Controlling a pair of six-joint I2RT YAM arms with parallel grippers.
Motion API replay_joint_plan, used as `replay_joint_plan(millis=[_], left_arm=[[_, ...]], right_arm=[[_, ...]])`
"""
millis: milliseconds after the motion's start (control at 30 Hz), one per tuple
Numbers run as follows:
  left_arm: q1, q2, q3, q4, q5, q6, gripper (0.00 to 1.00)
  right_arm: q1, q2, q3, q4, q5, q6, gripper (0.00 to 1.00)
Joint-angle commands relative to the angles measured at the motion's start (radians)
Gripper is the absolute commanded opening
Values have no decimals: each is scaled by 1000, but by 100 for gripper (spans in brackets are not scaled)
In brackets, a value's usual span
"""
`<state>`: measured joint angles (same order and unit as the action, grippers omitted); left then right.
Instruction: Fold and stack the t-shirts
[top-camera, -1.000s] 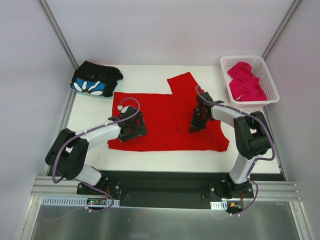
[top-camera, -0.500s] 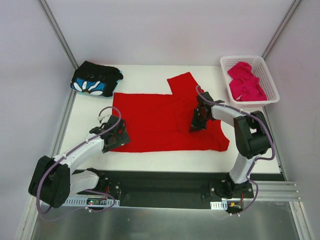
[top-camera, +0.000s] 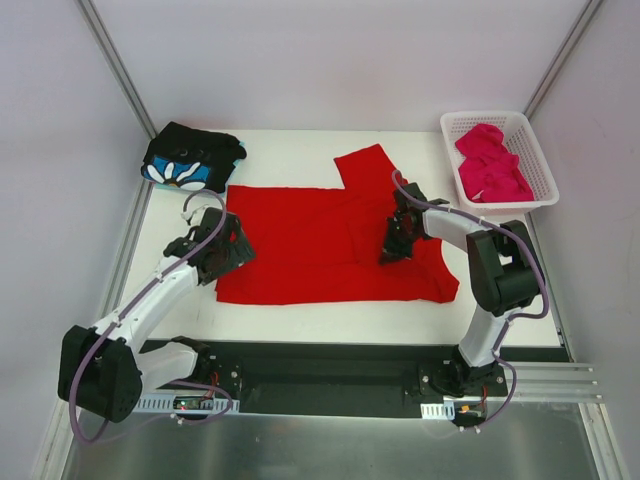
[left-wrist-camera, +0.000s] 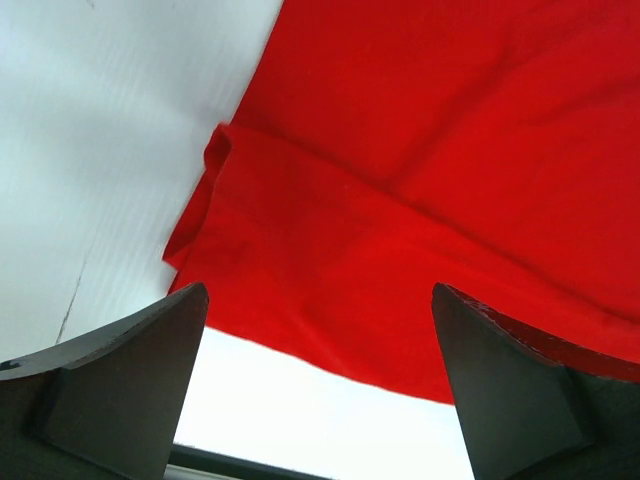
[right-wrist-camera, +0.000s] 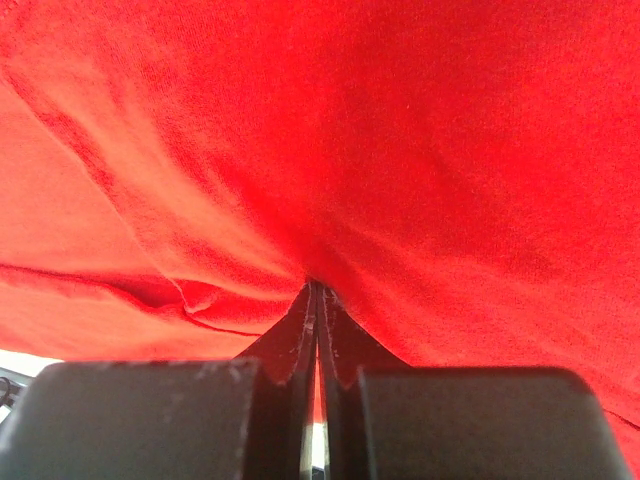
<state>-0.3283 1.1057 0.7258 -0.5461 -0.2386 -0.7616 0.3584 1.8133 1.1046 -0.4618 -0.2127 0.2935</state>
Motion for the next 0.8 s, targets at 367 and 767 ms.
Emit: replay_joint_plan(millis=[367,767], left_arm=[[113,117,-54,29,-100,-48,92],[273,155,-20,98,-67,34,84]], right_arm=[[-19,37,-28,-41,93,-45,1],[-22,43,-35,-31,79,-50,1]])
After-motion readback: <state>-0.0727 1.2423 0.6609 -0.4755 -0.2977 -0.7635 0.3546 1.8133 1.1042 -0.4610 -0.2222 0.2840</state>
